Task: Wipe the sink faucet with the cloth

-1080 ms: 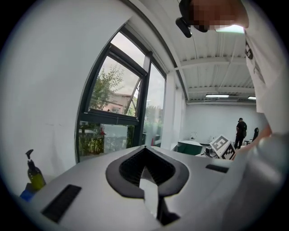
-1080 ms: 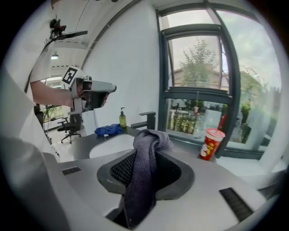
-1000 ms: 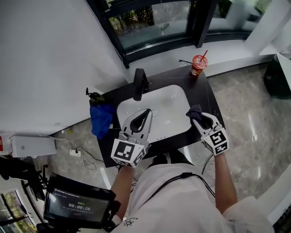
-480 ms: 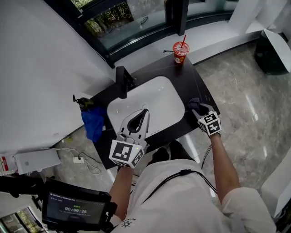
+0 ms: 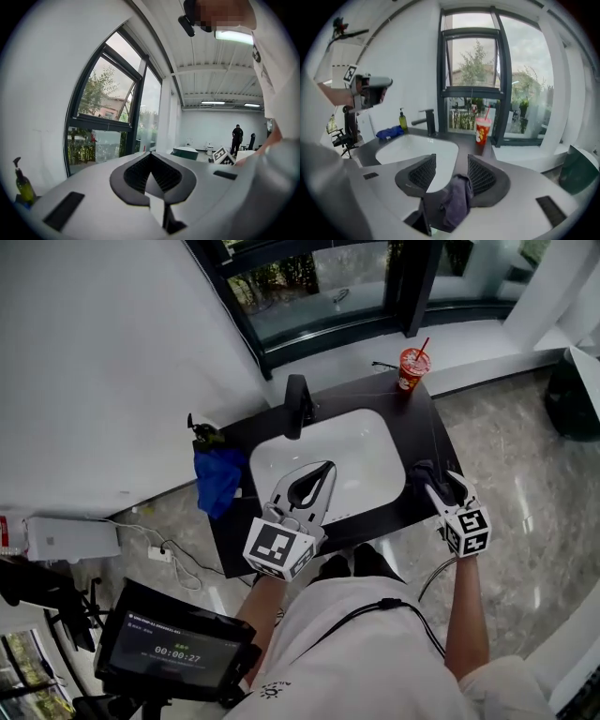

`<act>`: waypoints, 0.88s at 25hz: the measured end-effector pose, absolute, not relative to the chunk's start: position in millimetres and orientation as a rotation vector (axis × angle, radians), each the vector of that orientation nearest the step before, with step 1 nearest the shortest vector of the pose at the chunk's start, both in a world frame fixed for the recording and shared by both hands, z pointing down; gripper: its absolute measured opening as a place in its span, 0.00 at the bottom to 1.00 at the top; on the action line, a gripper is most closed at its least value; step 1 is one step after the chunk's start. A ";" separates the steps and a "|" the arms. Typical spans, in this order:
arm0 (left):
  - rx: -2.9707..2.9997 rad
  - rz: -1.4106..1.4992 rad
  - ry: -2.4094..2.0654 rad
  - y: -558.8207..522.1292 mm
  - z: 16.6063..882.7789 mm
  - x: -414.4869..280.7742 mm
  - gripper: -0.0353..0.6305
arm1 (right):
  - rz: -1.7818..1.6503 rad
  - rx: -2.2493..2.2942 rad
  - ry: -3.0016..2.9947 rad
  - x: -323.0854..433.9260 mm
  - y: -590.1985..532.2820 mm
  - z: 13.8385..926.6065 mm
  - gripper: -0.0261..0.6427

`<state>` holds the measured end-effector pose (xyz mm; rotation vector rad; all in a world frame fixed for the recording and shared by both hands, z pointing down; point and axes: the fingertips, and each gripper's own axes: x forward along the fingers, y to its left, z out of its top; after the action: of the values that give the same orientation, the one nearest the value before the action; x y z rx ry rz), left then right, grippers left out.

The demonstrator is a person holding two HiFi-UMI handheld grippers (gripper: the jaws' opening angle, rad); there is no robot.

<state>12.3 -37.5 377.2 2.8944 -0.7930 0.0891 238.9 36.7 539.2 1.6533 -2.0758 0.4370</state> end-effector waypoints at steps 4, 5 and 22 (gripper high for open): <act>2.910 0.042 -0.839 -37.7 368.0 -6.6 0.04 | 0.293 1.711 -2.254 195.2 36.1 471.1 0.10; 2.913 0.040 -0.853 -36.6 366.2 -11.5 0.04 | 0.264 1.703 -2.312 181.5 35.2 454.1 0.06; 2.914 -0.003 -1.080 115.1 331.0 1.8 0.04 | 0.067 1.326 -2.708 104.8 163.0 366.6 0.05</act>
<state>1.8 115.1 331.0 2.9136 -1.0799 -0.0030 104.8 163.0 366.6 1.3259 -2.7082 0.0665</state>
